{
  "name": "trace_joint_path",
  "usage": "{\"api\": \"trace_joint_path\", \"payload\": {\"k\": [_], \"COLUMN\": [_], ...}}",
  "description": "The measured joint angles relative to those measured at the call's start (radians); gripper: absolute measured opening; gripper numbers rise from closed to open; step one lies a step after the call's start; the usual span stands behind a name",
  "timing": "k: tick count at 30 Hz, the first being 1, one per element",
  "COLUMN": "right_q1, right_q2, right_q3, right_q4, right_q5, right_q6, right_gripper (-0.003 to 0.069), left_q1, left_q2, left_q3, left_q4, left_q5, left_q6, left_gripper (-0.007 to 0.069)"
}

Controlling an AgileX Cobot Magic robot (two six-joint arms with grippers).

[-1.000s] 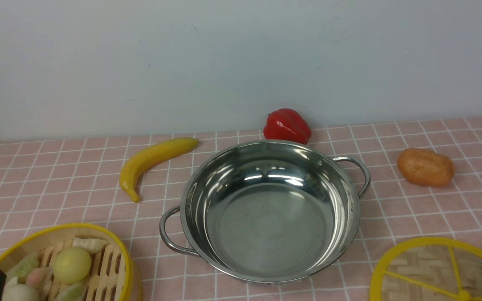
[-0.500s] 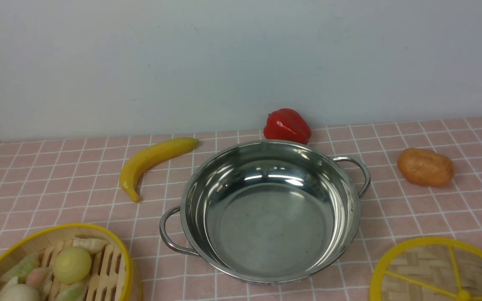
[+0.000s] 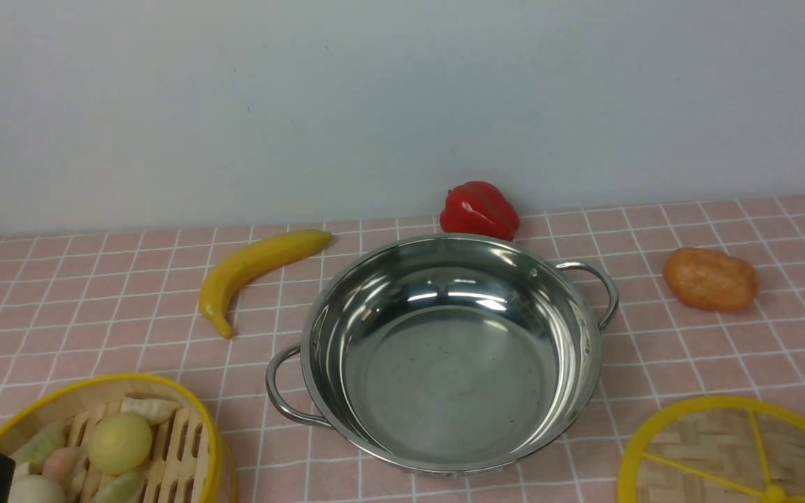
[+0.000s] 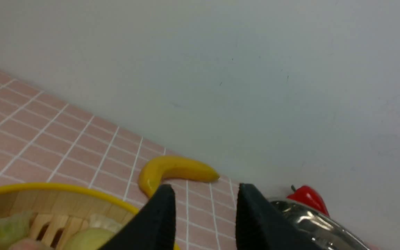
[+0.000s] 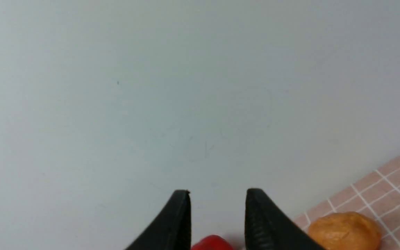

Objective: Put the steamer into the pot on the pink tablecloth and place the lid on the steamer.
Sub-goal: 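Grasp the rim of the steamer basket holding the buns with the left gripper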

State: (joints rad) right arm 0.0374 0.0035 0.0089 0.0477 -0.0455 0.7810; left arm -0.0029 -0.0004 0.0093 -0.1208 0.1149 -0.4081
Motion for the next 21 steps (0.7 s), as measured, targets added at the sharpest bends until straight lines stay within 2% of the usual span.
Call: {"api": "trace_joint_path", "payload": {"k": [5,9,13,18,21], "right_q1": [0.000,0.000,0.000,0.000,0.000], "right_q2": [0.000,0.000,0.000,0.000,0.000], "right_q3": [0.000,0.000,0.000,0.000,0.000], "right_q4": [0.039,0.042,0.012,-0.089,-0.152], "right_q5": [-0.011,0.013,0.024,0.024,0.024], "right_q6": [0.086,0.130,0.124,0.104,0.104], "right_gripper": [0.0240,0.0240,0.0240,0.0240,0.0240], "left_q1": [0.000,0.000,0.000,0.000,0.000], "left_q2": [0.005,0.113,0.282,0.555,0.664], "left_q3": [0.000,-0.102,-0.276,-0.510,-0.590], "left_q4": [0.000,0.000,-0.031,-0.109,-0.156], "left_q5": [0.048,0.115,0.270,0.608,0.735], "left_q6": [0.000,0.047,0.210,0.518,0.634], "left_gripper": [0.0243,0.0243,0.0243,0.0243,0.0243]}}
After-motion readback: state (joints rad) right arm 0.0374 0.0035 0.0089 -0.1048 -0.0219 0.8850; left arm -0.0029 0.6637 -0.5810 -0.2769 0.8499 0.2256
